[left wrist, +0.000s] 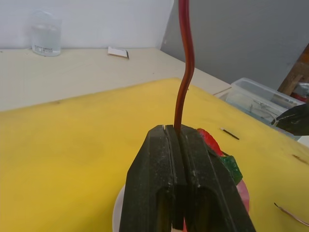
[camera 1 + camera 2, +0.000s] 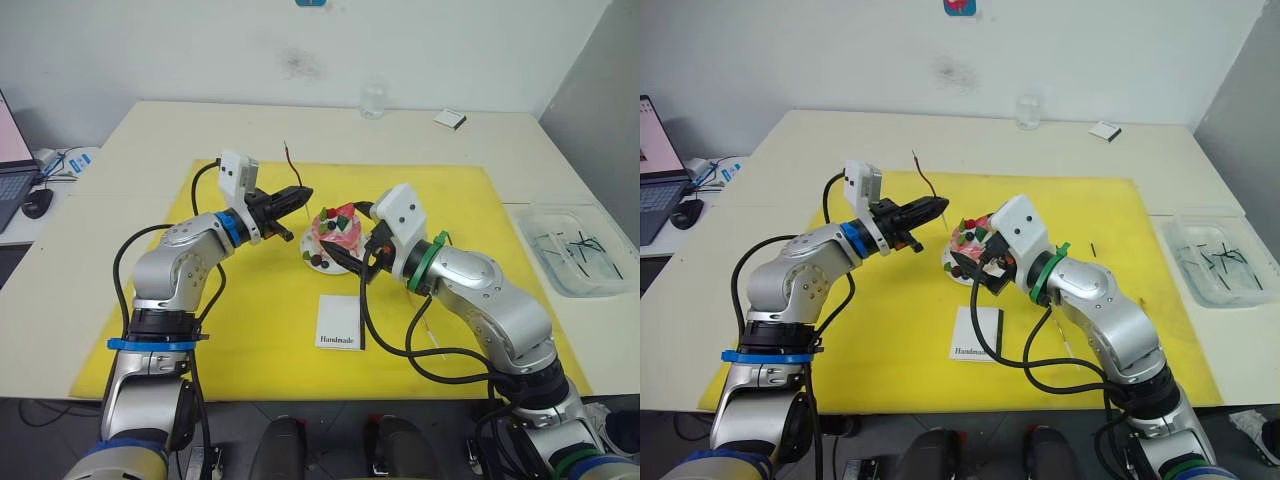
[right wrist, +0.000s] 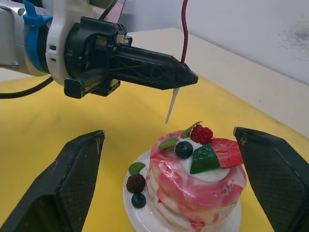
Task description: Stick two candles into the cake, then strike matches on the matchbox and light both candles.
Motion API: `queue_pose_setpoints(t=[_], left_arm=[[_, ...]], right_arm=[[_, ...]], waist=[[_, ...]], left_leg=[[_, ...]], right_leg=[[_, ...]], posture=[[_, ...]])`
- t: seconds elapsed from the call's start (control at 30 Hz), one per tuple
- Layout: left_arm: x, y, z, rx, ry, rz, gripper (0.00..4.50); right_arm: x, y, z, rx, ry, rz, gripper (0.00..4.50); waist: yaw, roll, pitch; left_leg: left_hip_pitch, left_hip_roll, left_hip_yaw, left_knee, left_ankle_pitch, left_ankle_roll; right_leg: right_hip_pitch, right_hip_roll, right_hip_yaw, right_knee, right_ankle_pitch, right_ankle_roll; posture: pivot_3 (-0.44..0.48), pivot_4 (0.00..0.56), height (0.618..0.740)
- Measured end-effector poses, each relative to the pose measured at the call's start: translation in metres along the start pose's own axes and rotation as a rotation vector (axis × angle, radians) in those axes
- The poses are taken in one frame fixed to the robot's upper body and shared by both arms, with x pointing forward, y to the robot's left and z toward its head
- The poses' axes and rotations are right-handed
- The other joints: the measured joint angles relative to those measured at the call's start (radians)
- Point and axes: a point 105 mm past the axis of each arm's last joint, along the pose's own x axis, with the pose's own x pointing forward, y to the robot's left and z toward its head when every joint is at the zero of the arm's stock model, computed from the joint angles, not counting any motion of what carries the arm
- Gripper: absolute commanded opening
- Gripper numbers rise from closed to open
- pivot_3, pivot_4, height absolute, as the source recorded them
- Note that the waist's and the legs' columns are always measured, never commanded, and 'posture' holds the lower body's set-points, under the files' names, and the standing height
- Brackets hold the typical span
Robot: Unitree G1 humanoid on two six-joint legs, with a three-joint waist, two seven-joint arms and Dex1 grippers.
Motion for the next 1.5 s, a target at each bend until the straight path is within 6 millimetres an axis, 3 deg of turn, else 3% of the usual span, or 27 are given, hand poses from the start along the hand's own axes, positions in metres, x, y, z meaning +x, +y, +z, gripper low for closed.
queue_pose_setpoints(t=[1.5], left_arm=[[0.006,-0.005,-0.009,0.007,0.015,-0.048,0.00]], right_arm=[[-0.003,-0.005,0.003,-0.004,-0.014,-0.045,4.47]], waist=[[0.000,0.000,0.000]], left_leg=[[0.000,0.000,0.000,0.000,0.000,0.000]], right_leg=[[0.000,0.000,-0.001,0.001,0.000,0.000]], posture=[[0.000,0.150,0.740]])
